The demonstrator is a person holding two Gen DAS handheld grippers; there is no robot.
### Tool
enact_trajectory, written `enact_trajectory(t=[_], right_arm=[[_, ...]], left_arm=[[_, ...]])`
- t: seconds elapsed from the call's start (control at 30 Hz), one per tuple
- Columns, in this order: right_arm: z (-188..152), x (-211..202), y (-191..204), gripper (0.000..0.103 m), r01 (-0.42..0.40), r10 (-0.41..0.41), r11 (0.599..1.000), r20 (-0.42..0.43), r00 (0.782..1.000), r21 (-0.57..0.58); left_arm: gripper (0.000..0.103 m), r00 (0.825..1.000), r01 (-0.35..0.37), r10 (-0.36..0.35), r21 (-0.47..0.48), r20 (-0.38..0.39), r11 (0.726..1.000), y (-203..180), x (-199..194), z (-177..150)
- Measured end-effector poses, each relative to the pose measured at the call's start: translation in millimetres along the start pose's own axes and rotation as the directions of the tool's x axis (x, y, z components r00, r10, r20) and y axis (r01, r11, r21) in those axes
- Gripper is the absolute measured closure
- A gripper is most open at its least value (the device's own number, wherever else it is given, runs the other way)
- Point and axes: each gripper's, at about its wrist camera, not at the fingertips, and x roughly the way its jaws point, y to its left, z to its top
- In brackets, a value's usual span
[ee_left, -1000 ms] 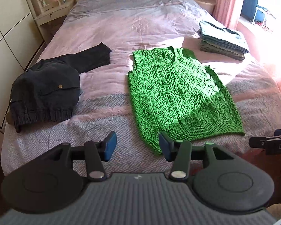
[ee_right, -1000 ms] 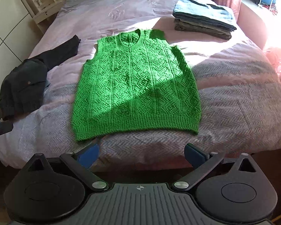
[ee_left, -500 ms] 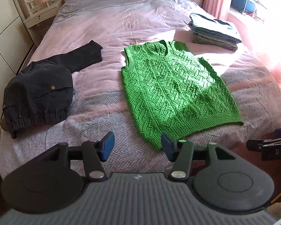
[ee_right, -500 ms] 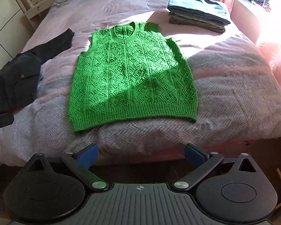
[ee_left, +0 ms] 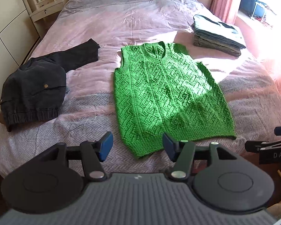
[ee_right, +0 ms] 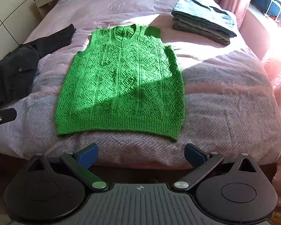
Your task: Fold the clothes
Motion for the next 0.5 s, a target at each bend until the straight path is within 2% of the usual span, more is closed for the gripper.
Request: enact_trajectory(t=[0.3, 0.5], right_arm=[[17, 4, -46, 0.003, -0.017, 0.016, 0.996, -0.008, 1.0, -0.083], [23, 8, -61, 0.003, -0.03, 0.029, 0.99, -0.011, 1.0, -0.137]], left_arm=[[0.048, 0.999, -0.043, 0.04, -0.061, -0.035, 0.997, -49, 10, 3], [0.048, 0.994, -0.076, 0.068, -0.091, -0.08, 0.993, -63, 16, -2]])
